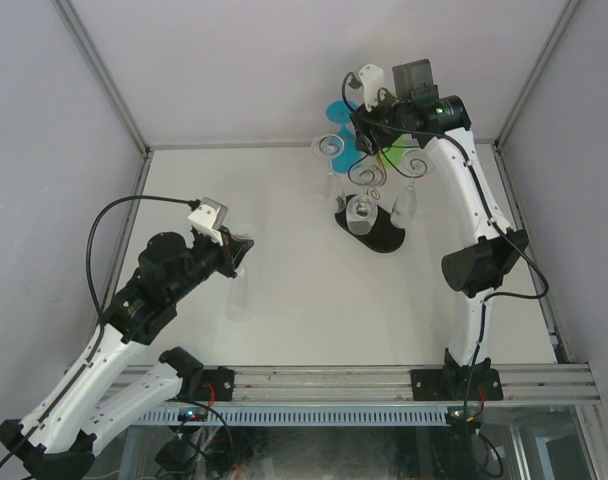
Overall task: Place the wine glass upside down on the wine glass rack
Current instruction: Adjust the wine rack at the center of the board.
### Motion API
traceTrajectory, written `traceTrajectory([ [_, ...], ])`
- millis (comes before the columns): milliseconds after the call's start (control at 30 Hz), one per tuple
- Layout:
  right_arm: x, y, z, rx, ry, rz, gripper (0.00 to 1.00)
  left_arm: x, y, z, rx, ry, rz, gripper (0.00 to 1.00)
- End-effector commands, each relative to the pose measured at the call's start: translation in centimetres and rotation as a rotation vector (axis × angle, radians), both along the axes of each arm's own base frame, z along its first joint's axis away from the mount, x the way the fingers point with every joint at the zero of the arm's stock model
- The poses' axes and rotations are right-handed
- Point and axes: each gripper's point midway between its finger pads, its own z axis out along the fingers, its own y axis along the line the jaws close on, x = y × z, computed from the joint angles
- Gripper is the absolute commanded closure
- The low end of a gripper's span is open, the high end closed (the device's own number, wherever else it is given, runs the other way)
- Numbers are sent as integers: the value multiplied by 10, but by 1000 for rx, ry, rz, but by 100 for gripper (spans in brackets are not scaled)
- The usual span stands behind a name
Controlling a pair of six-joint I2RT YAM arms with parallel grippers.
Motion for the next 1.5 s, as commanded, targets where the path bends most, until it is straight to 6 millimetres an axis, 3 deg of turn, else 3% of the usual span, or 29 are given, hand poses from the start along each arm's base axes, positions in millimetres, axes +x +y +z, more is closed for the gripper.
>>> traceTrajectory([
  [0, 8, 0, 16, 24, -42, -99, 74, 2, -4, 6, -38, -17, -11, 100],
  [300, 12, -10, 23, 55, -37, -288, 80, 2, -3, 7, -42, -18, -10, 100],
  [1100, 16, -28, 19, 101, -24, -644, 84, 1, -4, 6, -48, -15, -15, 100],
  [1467, 18, -55, 21, 61, -68, -798, 87, 1, -5, 6, -49, -12, -19, 100],
])
